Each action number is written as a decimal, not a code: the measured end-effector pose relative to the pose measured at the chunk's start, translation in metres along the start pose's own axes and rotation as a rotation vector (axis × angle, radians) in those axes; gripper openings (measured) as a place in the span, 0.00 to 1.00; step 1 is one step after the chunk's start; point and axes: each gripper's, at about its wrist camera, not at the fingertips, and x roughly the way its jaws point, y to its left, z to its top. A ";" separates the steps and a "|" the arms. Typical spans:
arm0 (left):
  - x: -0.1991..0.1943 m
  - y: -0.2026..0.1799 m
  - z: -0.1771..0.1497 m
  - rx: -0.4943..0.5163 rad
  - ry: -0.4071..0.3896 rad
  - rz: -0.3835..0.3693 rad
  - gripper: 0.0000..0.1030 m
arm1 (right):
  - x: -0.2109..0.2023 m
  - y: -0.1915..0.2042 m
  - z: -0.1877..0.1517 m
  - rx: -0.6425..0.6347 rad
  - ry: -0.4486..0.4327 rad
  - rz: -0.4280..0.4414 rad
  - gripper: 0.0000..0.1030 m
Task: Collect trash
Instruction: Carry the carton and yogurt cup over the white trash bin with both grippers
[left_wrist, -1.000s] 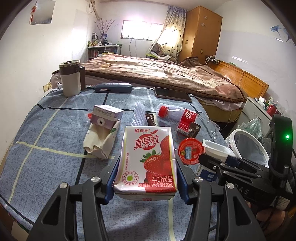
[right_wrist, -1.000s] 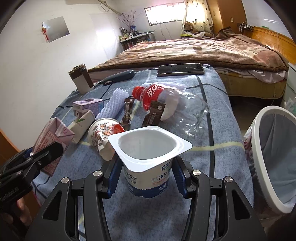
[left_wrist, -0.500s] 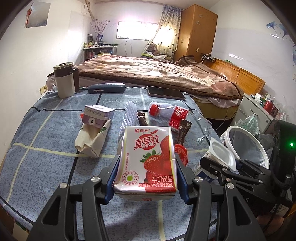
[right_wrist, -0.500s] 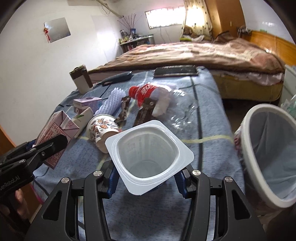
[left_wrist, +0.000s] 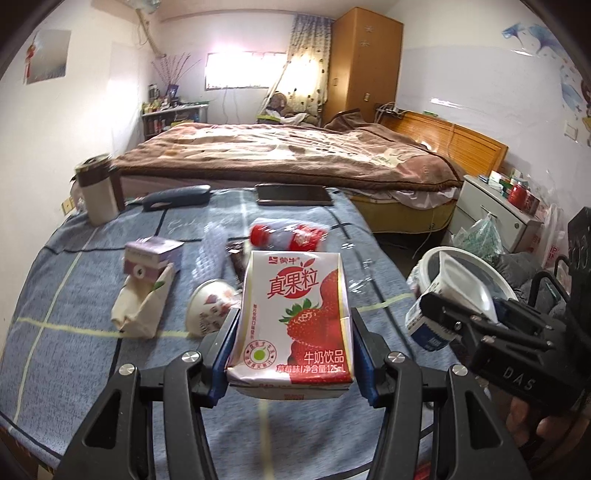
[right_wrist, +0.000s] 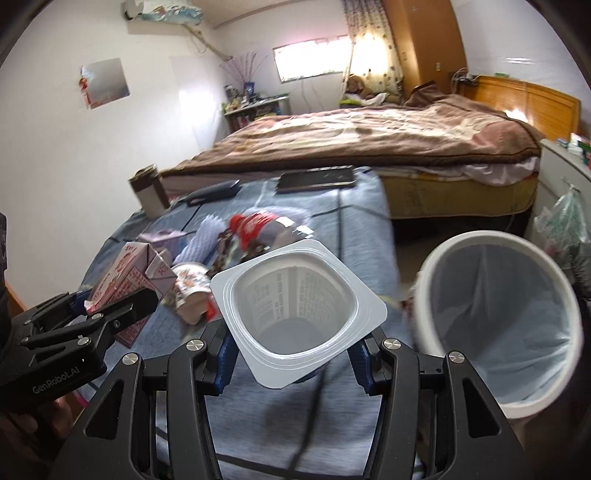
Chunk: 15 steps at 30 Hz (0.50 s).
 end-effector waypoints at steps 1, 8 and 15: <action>0.000 -0.005 0.002 0.007 -0.003 -0.008 0.55 | -0.004 -0.004 0.001 0.007 -0.007 -0.008 0.51; 0.005 -0.048 0.017 0.072 -0.025 -0.059 0.55 | -0.027 -0.038 0.007 0.048 -0.050 -0.087 0.51; 0.017 -0.102 0.033 0.141 -0.040 -0.141 0.55 | -0.037 -0.082 0.009 0.109 -0.052 -0.180 0.51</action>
